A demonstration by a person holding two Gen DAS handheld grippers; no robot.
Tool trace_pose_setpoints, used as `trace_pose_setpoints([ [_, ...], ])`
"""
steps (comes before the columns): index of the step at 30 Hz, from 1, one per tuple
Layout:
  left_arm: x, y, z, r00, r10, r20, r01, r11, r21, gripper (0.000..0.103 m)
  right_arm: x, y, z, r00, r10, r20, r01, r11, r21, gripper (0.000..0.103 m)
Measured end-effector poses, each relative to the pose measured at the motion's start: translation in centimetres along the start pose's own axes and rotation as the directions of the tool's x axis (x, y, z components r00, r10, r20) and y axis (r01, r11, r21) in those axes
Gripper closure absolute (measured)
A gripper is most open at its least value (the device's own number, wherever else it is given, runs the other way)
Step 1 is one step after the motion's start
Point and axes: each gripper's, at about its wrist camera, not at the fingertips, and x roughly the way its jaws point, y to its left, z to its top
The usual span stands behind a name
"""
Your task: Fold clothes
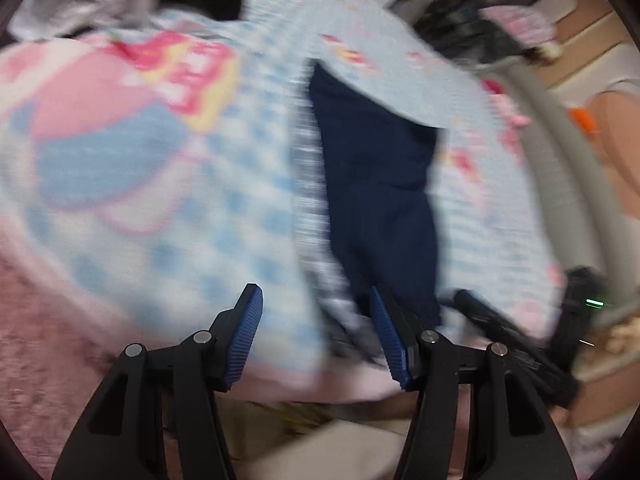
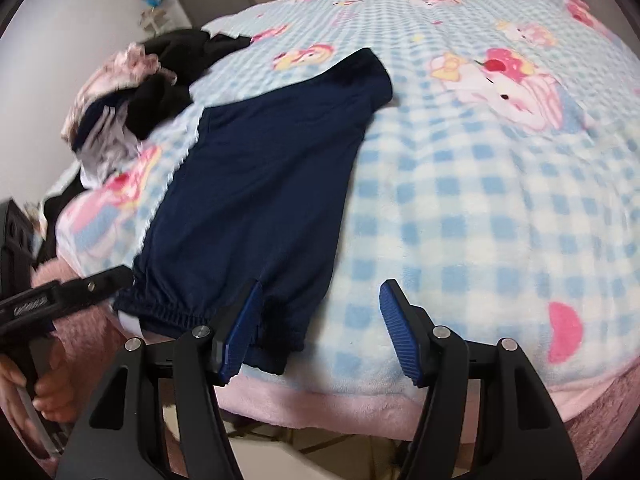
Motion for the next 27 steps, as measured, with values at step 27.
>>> trace_pose_setpoints([
  [27,3.8,1.1,-0.4,0.992,-0.021,-0.121,0.013,0.998,-0.068,0.058,3.7,0.8,-2.0,0.978,0.177,-0.112,-0.175,0.984,0.02,0.05],
])
